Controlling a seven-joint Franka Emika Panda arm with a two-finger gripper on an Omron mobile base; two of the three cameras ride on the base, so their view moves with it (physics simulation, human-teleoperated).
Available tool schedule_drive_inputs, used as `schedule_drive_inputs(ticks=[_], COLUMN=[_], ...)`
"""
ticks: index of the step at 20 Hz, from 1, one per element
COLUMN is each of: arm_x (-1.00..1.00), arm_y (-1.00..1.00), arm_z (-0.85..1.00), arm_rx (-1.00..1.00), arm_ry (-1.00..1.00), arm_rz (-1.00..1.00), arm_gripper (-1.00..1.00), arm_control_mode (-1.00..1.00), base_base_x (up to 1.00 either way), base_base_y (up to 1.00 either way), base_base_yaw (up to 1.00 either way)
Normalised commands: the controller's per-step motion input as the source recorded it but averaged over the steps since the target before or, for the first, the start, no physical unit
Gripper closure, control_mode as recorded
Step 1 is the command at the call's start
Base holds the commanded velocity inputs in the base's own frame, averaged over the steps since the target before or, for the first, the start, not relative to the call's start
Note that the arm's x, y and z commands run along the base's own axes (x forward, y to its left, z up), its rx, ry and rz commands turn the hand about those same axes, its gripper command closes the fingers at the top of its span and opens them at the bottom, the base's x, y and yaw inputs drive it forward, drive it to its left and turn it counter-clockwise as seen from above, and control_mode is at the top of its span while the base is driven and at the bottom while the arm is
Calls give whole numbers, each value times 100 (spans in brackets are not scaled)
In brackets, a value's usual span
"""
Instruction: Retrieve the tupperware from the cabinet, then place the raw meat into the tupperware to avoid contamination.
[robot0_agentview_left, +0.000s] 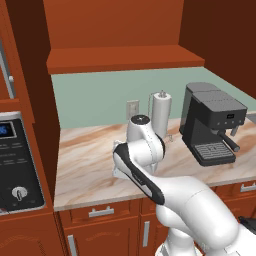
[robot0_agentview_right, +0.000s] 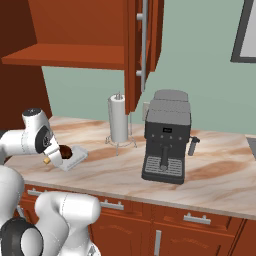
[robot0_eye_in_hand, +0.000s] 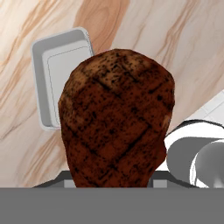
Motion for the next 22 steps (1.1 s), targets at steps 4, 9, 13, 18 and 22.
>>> schedule_drive_inputs(ticks=[4,9,13,18,22], arm_x=[20,17,12,12,15], arm_y=[9,9,10,8,8], arm_z=[-13,-11,-7,-5,-8], arm_rx=[0,0,0,0,0], arm_ry=[0,0,0,2,5], arm_rz=[-2,-1,-1,-1,-1], arm_gripper=[100,100,100,100,100], arm_control_mode=[-100,-100,-100,-100,-100], base_base_x=[0,0,0,0,0], base_base_y=[0,0,0,0,0], base_base_yaw=[0,0,0,0,0])
